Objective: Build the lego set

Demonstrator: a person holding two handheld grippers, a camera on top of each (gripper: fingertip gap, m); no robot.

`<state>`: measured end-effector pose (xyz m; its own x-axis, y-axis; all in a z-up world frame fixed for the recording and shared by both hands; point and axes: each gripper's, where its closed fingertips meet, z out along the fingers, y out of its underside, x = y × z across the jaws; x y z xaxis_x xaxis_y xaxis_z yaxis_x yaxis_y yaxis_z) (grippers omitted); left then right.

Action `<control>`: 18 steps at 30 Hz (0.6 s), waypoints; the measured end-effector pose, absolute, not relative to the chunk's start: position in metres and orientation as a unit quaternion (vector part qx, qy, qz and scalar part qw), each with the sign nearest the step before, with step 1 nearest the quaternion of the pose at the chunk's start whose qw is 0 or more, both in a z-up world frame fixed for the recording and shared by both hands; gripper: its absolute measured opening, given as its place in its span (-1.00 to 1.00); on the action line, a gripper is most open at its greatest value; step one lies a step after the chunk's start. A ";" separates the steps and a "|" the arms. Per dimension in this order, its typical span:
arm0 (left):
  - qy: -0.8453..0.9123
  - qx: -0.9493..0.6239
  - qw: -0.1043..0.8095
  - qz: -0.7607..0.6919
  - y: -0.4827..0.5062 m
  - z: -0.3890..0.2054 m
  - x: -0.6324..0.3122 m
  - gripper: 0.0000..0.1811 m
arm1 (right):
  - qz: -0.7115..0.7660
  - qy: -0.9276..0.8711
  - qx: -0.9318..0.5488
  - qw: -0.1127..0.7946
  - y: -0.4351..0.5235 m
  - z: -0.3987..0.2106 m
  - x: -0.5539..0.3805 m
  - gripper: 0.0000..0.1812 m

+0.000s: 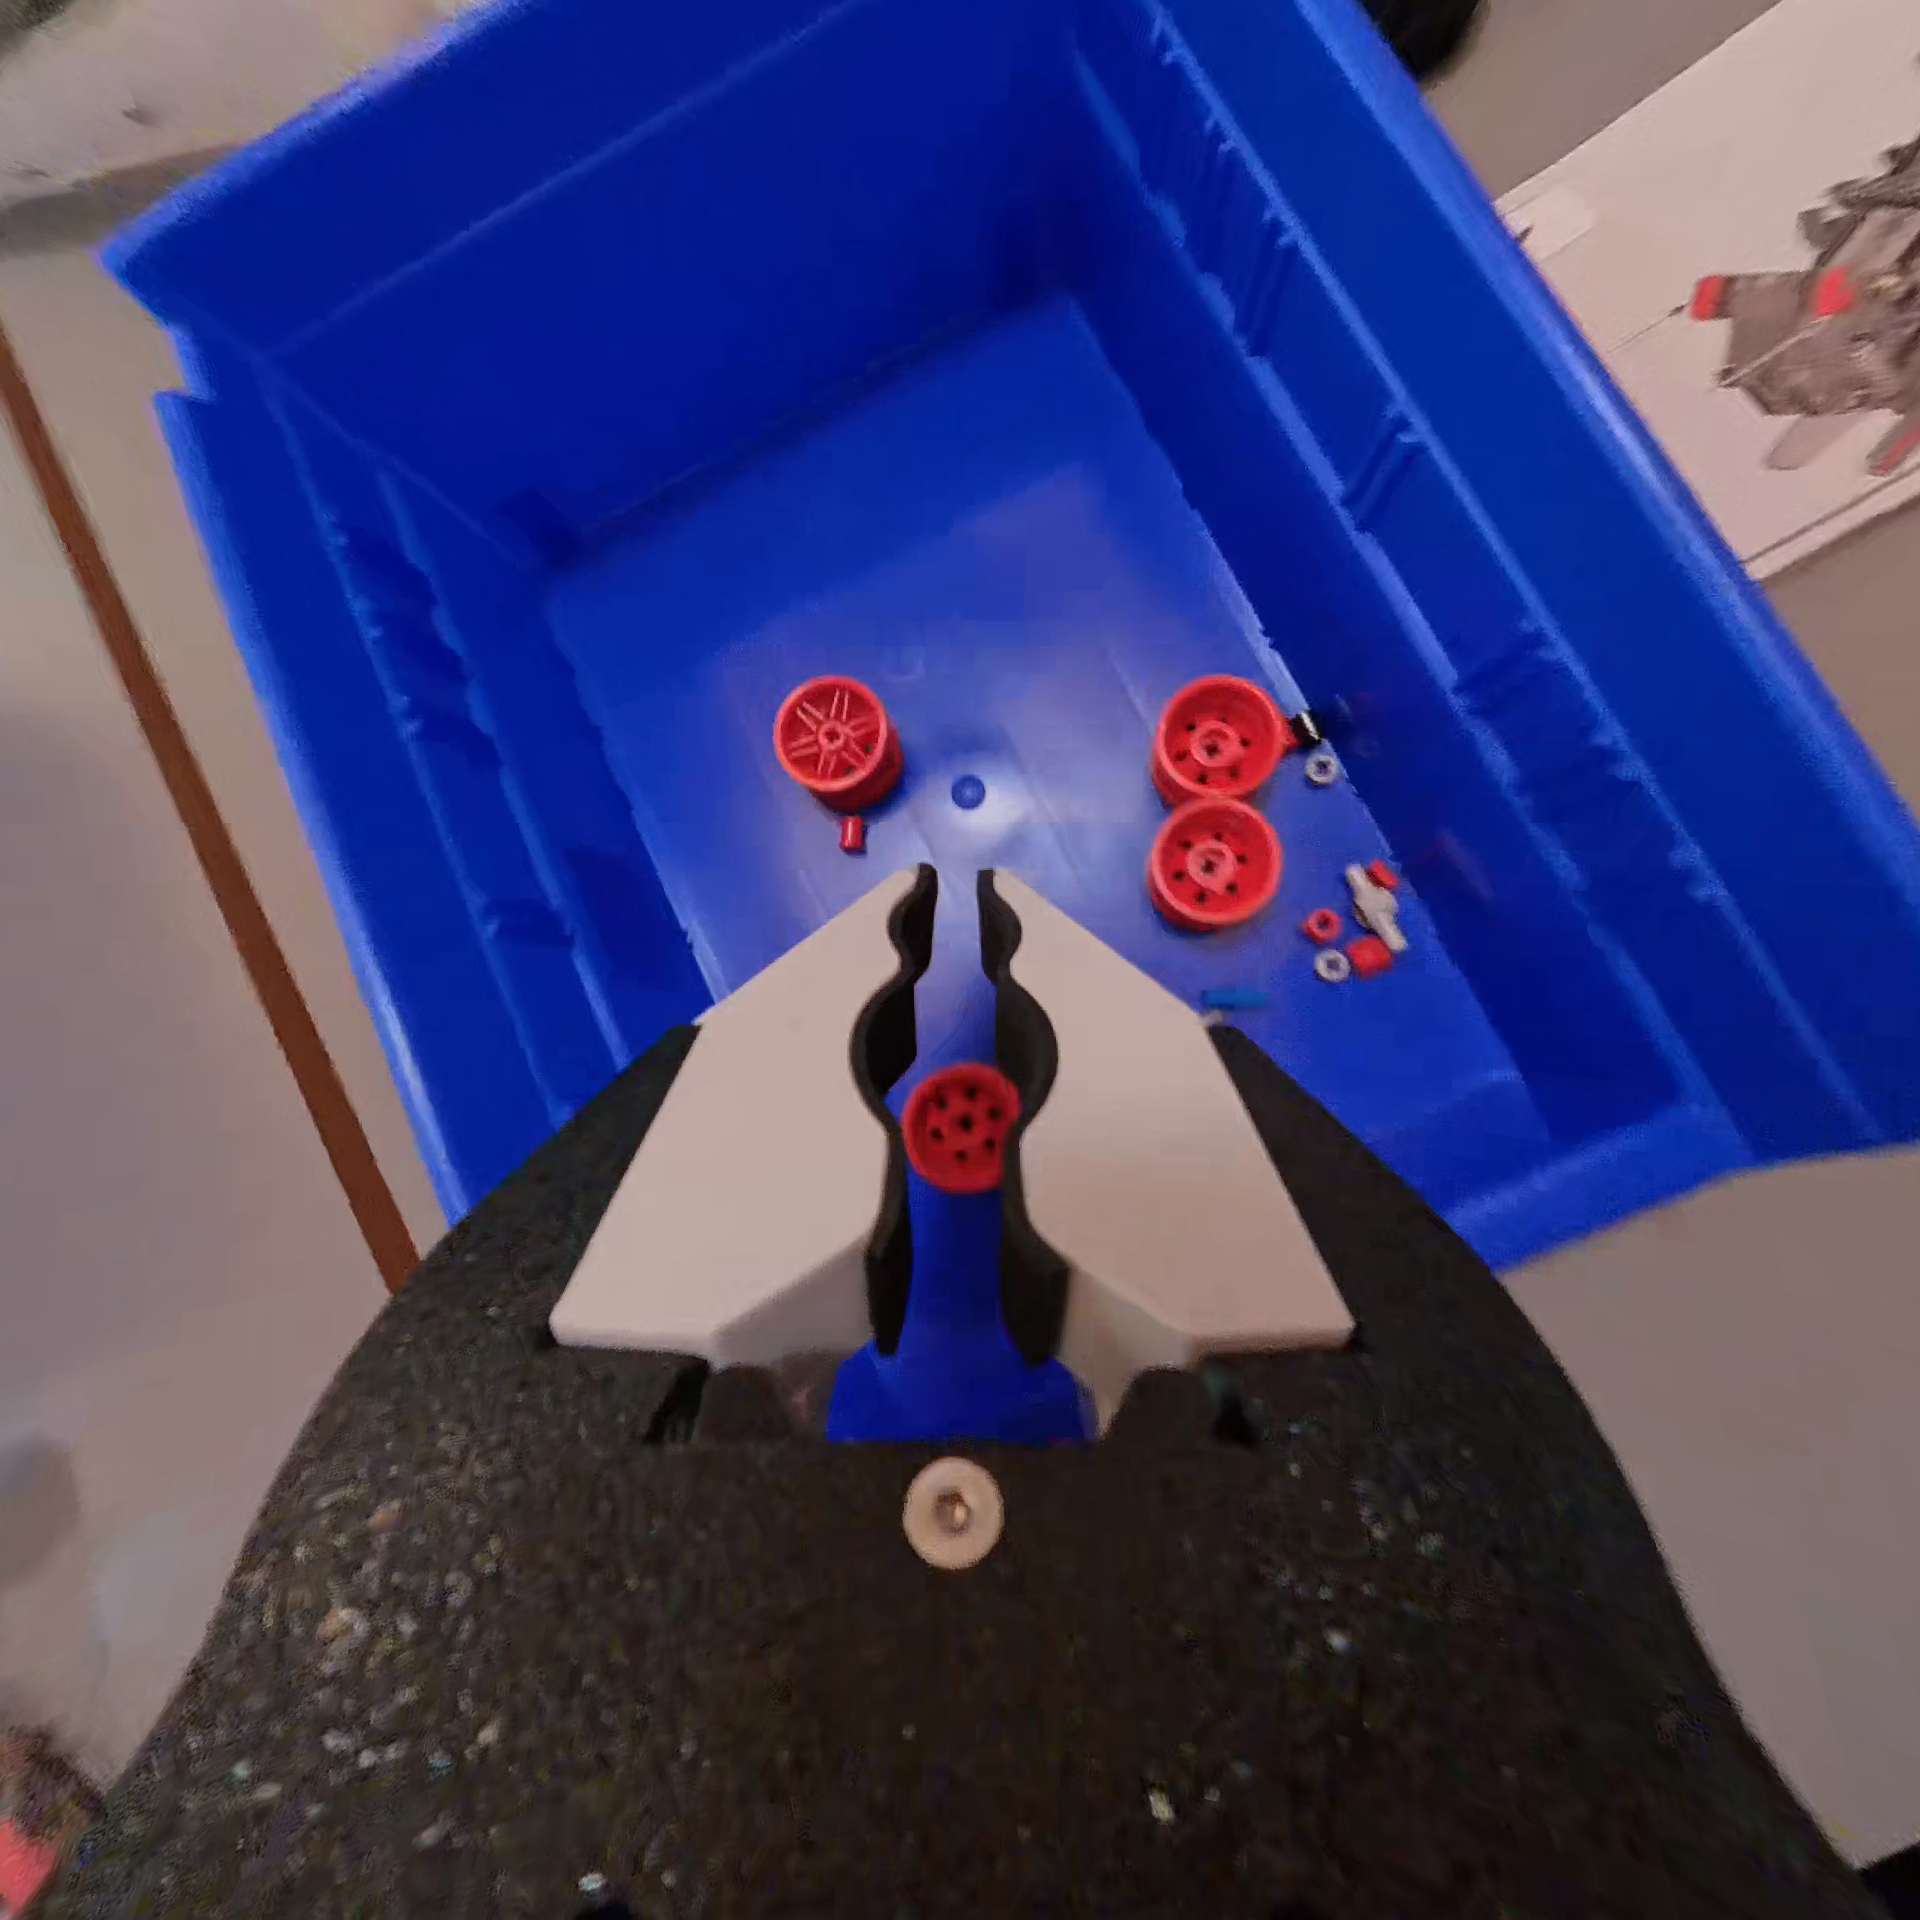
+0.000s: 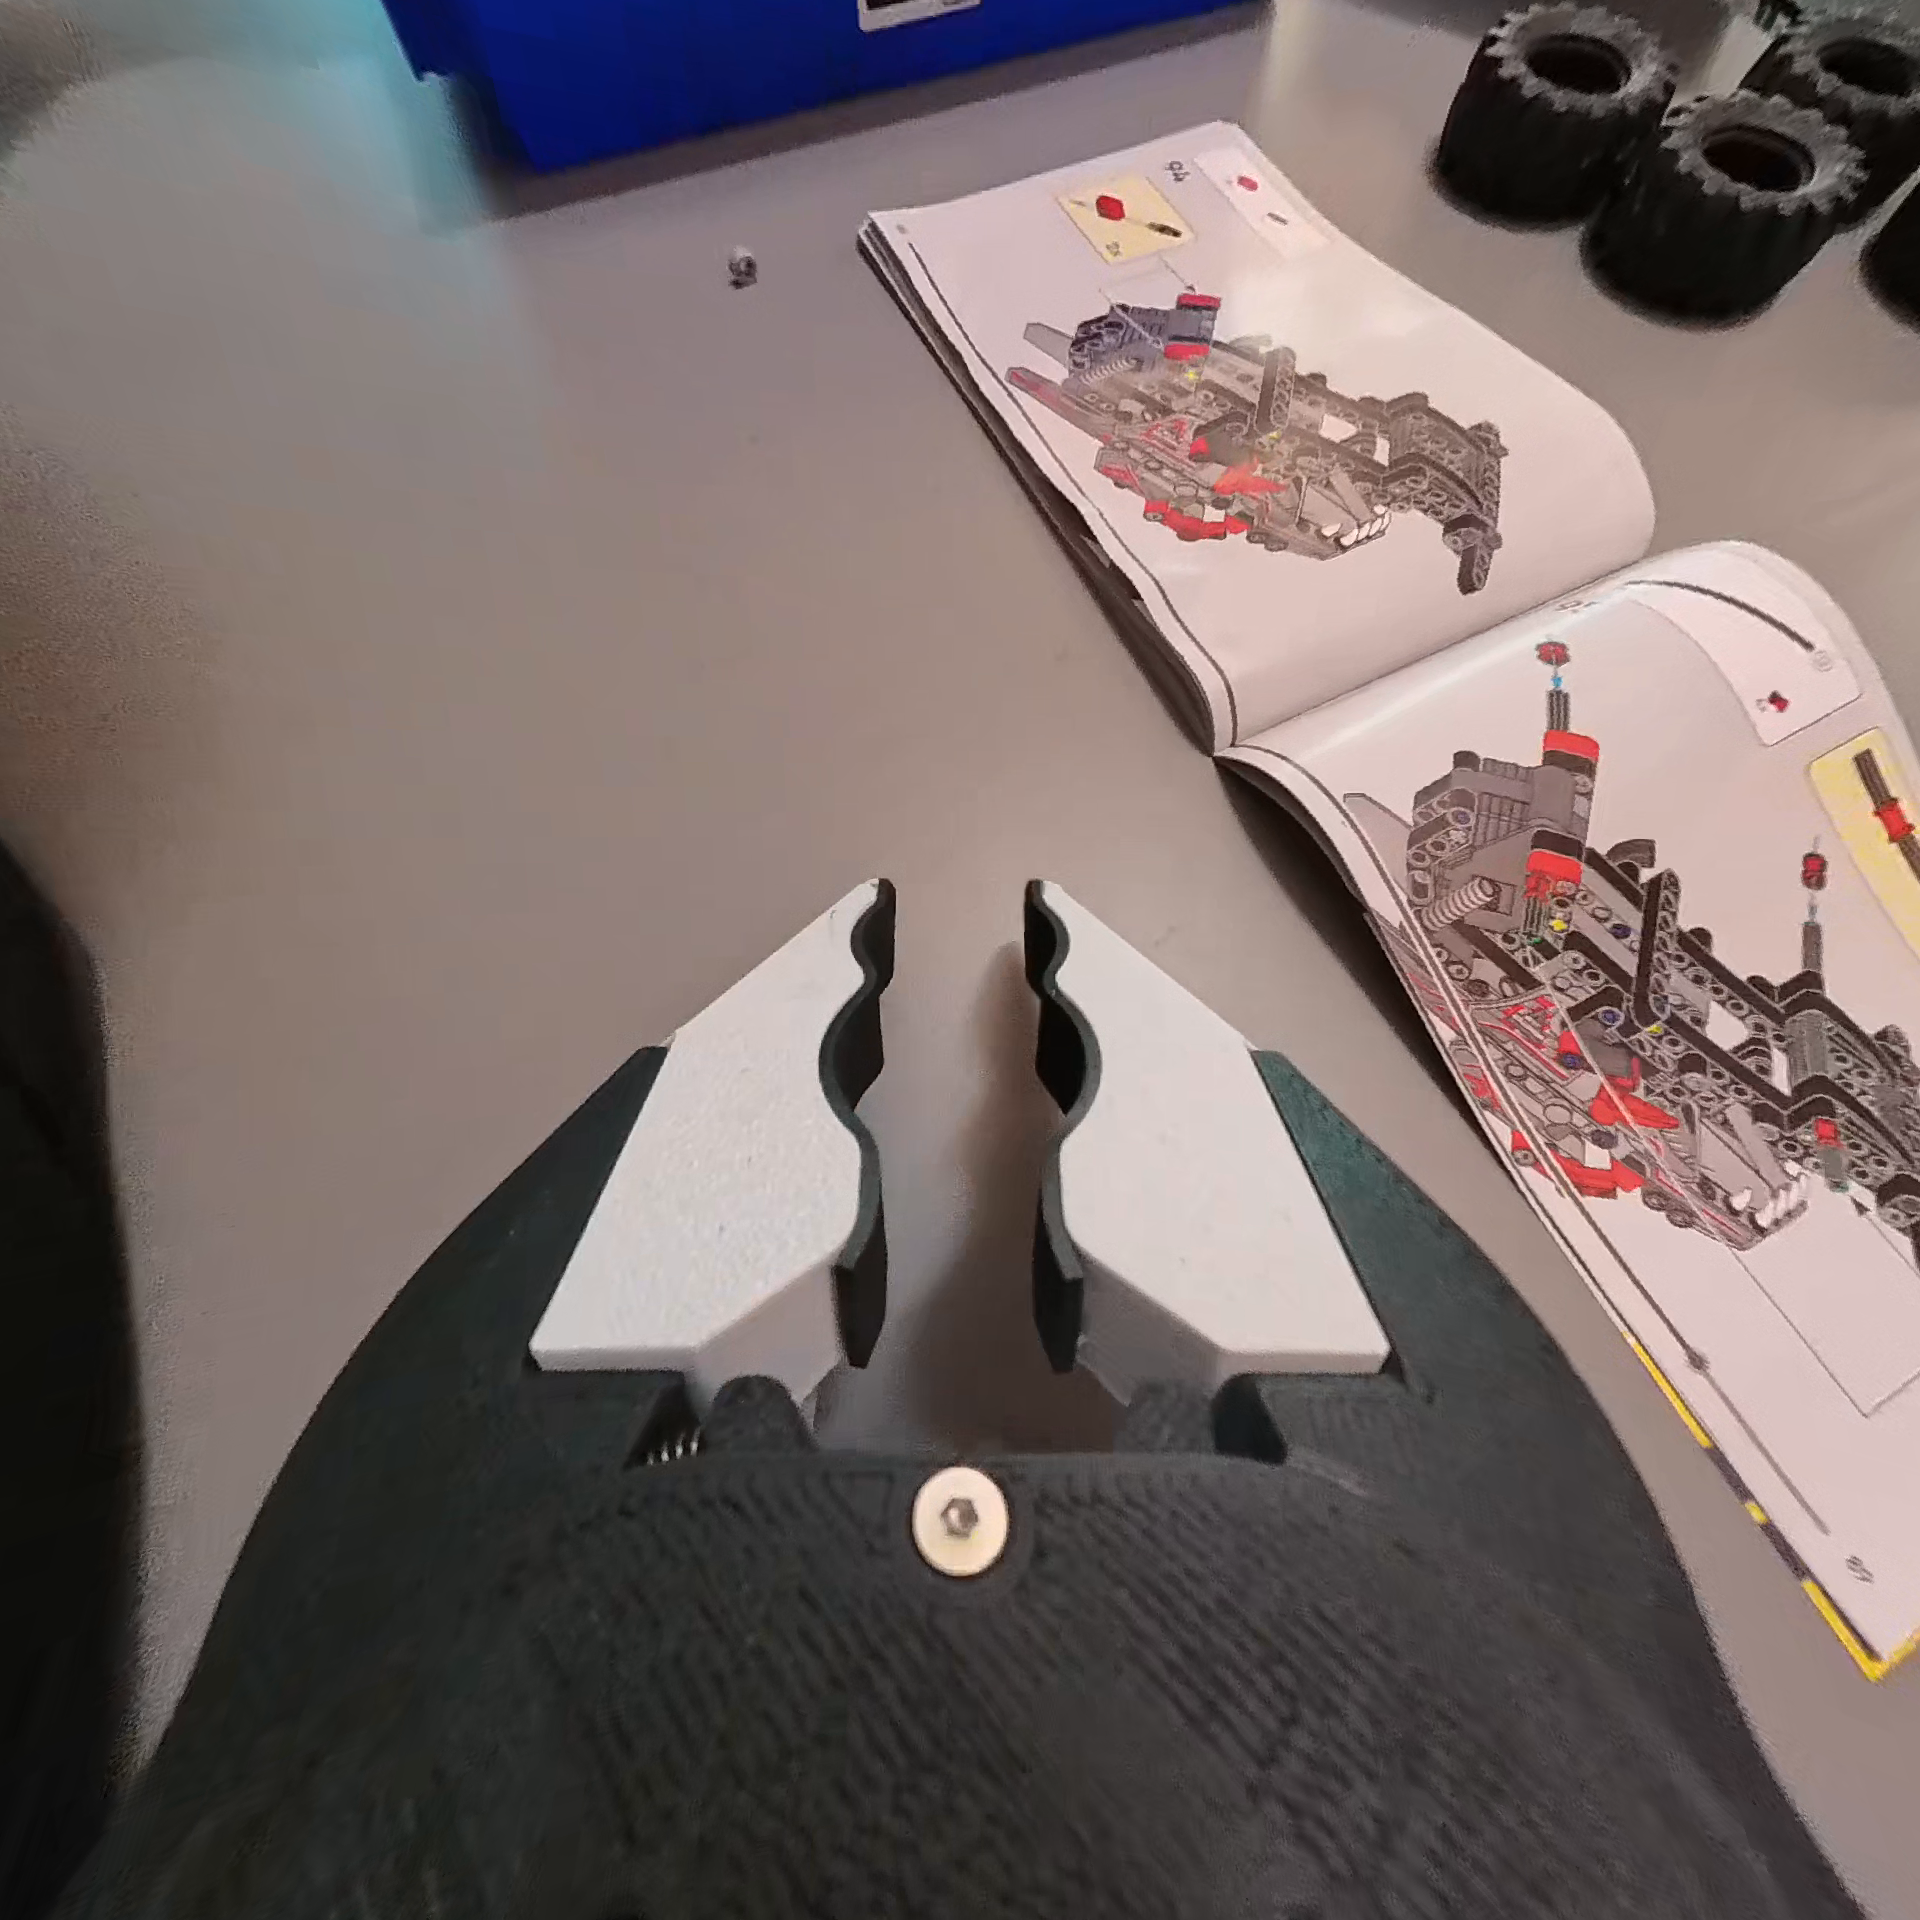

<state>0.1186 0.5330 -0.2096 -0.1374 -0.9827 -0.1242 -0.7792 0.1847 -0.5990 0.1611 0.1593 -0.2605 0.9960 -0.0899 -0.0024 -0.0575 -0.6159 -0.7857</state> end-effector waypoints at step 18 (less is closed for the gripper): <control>0.687 -0.682 0.200 -0.152 0.567 -0.277 0.147 -0.81 | -0.008 0.066 -0.907 0.416 0.168 -0.276 0.167 -0.70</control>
